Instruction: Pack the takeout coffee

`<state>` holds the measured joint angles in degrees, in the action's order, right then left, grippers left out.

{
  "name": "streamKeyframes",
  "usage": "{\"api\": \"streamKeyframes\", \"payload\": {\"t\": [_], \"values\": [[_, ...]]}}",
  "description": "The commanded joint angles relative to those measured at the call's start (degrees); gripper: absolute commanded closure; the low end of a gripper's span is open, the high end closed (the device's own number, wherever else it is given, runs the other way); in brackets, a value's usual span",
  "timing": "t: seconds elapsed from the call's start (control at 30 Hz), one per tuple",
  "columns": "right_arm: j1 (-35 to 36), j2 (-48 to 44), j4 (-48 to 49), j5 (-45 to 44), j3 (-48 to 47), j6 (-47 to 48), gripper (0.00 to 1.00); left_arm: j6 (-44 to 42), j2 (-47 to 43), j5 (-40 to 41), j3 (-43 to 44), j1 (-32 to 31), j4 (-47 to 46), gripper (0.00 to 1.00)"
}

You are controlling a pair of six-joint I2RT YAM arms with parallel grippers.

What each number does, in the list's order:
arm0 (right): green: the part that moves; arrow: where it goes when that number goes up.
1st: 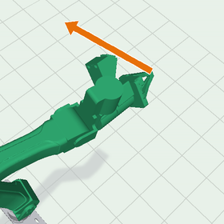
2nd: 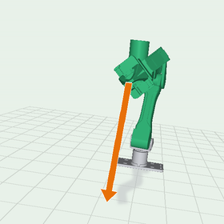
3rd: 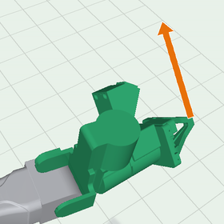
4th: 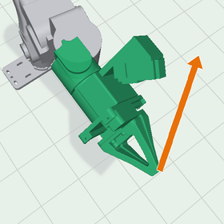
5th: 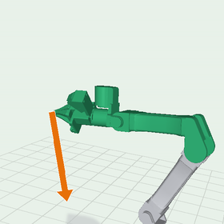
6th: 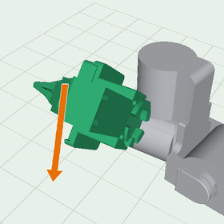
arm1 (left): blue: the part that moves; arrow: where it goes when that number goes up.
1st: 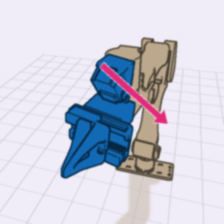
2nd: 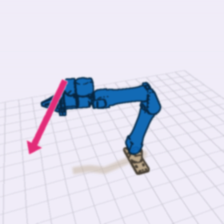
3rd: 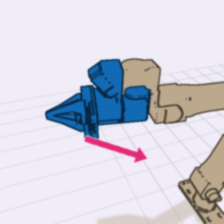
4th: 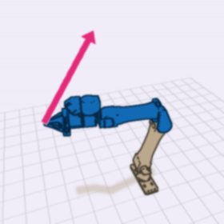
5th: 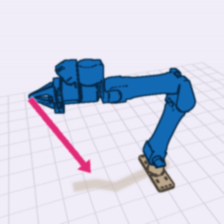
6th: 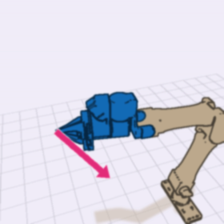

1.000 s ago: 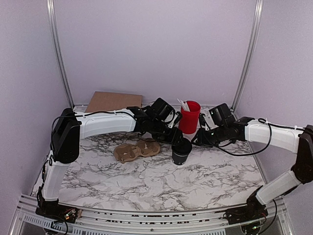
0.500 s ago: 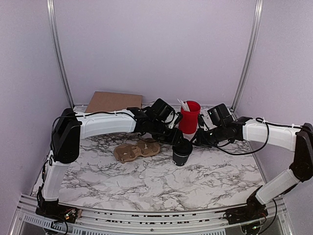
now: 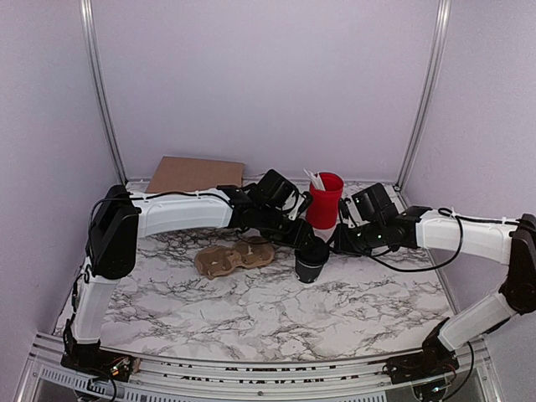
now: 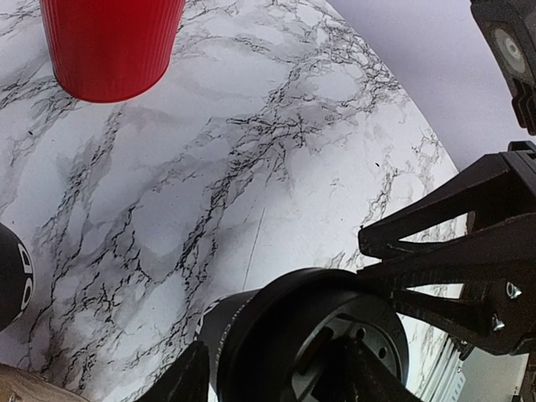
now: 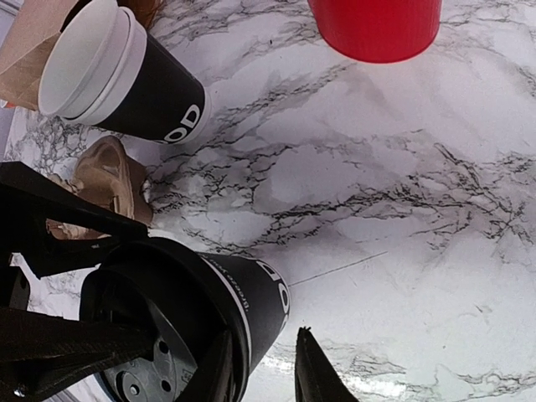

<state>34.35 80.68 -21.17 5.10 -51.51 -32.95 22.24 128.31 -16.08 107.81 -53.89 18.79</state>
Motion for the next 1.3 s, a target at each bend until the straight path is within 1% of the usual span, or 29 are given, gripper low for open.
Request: {"api": "streamKeyframes", "payload": {"t": [0.0,0.3,0.63,0.73,0.87,1.27], "values": [[1.72,0.36,-8.71,-0.73,1.7,-1.58,0.75,-1.49,1.83,1.41,-2.39,-0.42,3.46,0.45],[1.77,-2.21,-9.02,-1.25,-3.03,-2.03,0.75,-1.78,0.51,2.67,-1.0,-0.3,2.97,0.44],[2.04,-4.33,-9.24,-0.91,-2.32,-3.06,0.75,-1.28,-0.66,3.73,0.36,0.09,2.99,0.36],[2.36,-4.48,-9.07,-0.5,-2.06,-3.17,0.75,-1.15,-1.35,3.94,0.54,0.4,2.98,0.3],[3.18,-4.16,-8.49,0.11,-1.48,-3.75,0.75,-1.11,-2.36,4.08,0.65,0.81,3.0,0.27],[6.16,-3.08,-6.92,0.59,-1.68,-4.79,0.74,-0.75,-4.15,3.33,0.18,0.98,3.07,0.25]]}}
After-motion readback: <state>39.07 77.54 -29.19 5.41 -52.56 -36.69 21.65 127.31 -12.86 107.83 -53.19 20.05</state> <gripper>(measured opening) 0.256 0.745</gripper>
